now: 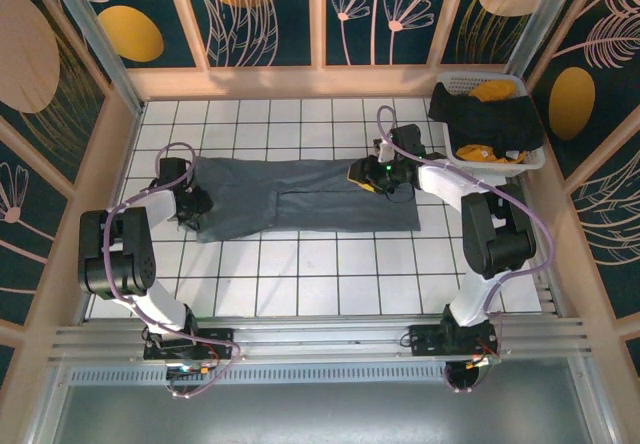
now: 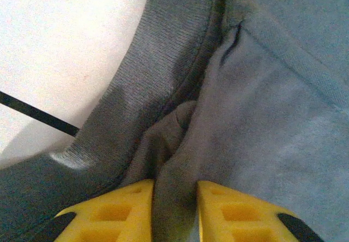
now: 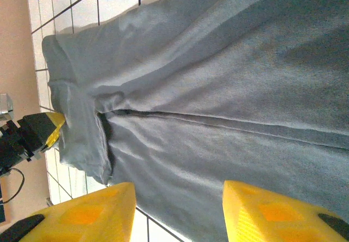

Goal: Fold and stack the t-shirts

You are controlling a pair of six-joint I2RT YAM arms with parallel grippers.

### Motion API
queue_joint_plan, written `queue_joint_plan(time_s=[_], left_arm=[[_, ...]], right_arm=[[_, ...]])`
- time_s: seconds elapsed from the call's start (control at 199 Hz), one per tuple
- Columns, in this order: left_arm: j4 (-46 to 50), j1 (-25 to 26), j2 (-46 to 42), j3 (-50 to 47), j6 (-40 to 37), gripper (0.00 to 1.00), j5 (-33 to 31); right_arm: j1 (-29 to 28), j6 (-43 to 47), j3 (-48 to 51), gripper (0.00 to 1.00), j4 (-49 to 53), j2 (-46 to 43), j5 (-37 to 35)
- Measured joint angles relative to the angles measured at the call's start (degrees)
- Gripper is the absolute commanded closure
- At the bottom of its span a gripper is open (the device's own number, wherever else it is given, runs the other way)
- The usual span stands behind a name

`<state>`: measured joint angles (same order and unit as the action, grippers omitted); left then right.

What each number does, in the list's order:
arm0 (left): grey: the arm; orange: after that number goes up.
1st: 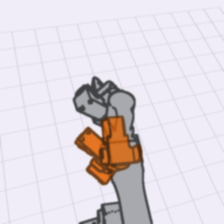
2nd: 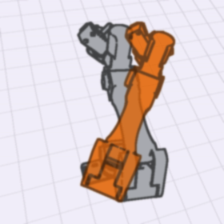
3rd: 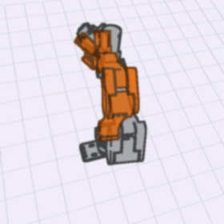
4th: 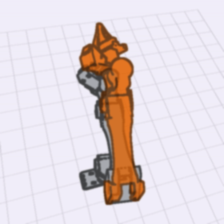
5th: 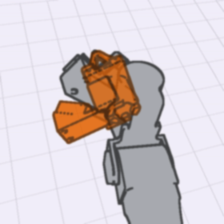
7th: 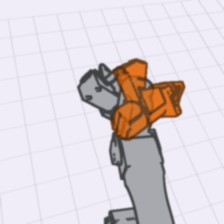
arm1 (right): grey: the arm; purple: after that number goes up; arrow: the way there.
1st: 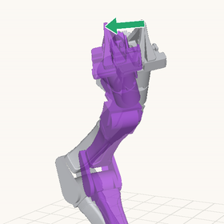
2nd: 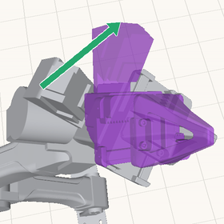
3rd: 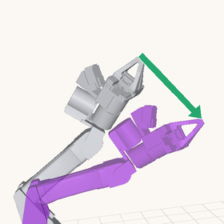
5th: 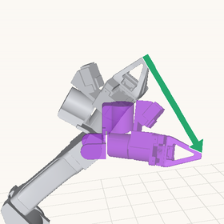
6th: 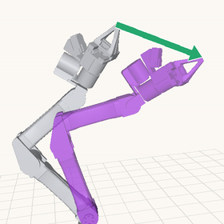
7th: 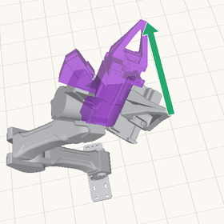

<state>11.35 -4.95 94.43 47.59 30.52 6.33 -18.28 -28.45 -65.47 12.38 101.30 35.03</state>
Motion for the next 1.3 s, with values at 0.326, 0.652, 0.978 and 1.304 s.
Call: queue_joint_plan(time_s=[0.326,0.652,0.978,1.304], left_arm=[[3.26,0.02,-1.95,-0.02,-0.48,0.74,-0.61],[6.4,0.02,-1.95,1.36,-0.7,0.68,-0.81],[7.1,0.02,-2.67,1.4,-0.94,0.75,1.4],[8.39,0.13,-3.61,1.38,-0.96,0.83,2.43]], right_arm=[[-0.22,-0.02,0.0,0.54,0.0,0.0,-0.02],[-0.44,-0.02,0.0,0.54,0.0,0.0,-0.07],[-0.59,-0.22,0.0,0.54,0.0,0.0,-0.26],[-0.59,-0.22,0.0,0.55,0.0,0.0,-0.26]])
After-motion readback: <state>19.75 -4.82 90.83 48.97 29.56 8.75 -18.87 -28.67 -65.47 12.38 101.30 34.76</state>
